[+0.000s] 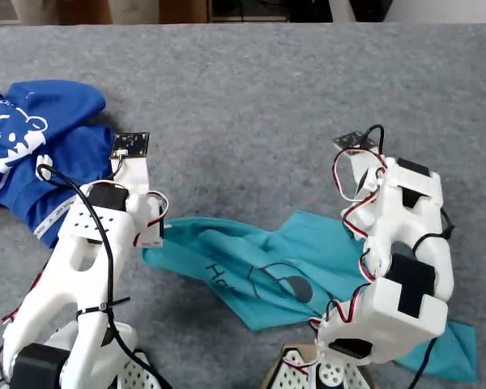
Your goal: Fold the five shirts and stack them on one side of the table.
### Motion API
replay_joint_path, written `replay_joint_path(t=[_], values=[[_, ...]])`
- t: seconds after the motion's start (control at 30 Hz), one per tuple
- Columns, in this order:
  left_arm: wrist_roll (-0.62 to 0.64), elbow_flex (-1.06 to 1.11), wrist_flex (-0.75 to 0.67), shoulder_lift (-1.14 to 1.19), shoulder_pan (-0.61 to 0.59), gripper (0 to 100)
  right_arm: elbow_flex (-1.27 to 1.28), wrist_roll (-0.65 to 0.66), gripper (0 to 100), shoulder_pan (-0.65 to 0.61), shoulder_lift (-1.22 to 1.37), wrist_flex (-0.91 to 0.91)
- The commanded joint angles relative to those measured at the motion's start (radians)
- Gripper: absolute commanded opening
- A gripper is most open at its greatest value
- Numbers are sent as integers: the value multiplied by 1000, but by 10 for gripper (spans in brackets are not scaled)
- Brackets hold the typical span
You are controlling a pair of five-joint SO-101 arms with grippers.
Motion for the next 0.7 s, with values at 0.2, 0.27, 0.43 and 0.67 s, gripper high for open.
replay_joint_path(t=[0.2, 0.27, 0.43, 0.67], values=[[-5, -6, -3, -1, -6, 18, -1, -87, 114, 10, 18, -5], [-5, -6, -3, -1, -5, 18, -16, -87, 71, 7, 39, -2], [-5, -6, -3, -1, -5, 18, -114, -87, 18, 10, 127, 81], [-5, -6, -5, -1, -6, 18, -246, -87, 5, 12, 229, 190]])
